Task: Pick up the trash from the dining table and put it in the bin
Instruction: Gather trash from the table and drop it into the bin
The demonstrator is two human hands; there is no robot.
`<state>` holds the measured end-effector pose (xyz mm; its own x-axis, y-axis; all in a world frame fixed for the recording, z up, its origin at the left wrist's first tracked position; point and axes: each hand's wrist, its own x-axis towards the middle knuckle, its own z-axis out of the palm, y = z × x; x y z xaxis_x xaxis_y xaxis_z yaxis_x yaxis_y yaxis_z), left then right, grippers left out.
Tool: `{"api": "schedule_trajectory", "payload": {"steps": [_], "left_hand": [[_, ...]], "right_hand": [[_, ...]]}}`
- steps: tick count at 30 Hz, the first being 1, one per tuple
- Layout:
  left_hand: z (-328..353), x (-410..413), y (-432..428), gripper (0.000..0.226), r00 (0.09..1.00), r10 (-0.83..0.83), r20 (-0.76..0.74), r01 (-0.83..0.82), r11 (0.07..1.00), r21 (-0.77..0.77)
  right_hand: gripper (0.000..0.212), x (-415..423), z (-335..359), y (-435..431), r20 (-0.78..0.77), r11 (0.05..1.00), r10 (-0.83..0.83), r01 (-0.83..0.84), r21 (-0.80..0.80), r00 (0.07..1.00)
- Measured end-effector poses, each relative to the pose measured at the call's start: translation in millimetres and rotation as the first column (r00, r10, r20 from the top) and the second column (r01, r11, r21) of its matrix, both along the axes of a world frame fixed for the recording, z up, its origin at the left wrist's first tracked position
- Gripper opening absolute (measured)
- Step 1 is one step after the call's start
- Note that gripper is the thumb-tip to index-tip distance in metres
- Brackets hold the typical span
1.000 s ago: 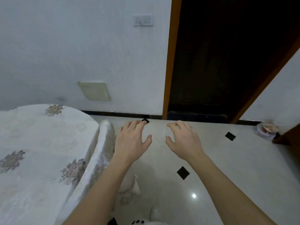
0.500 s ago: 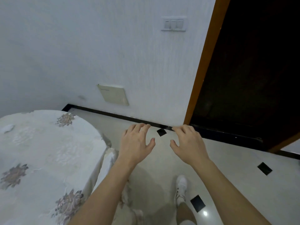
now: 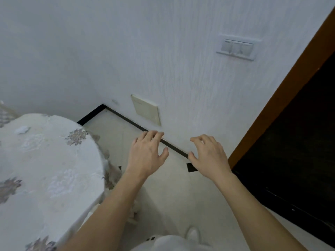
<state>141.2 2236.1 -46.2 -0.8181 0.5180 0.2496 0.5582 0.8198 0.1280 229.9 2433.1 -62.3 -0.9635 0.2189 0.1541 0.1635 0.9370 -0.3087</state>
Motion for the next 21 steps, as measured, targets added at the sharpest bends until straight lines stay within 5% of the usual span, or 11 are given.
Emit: {"api": "schedule_trajectory", "payload": {"steps": [21], "left_hand": [[-26.0, -232.8, -73.9, 0.054, 0.891, 0.454, 0.031, -0.455, 0.890, 0.036]], "right_hand": [[0.039, -333.1, -15.1, -48.3, -0.045, 0.883, 0.468, -0.466, 0.052, 0.882]]}}
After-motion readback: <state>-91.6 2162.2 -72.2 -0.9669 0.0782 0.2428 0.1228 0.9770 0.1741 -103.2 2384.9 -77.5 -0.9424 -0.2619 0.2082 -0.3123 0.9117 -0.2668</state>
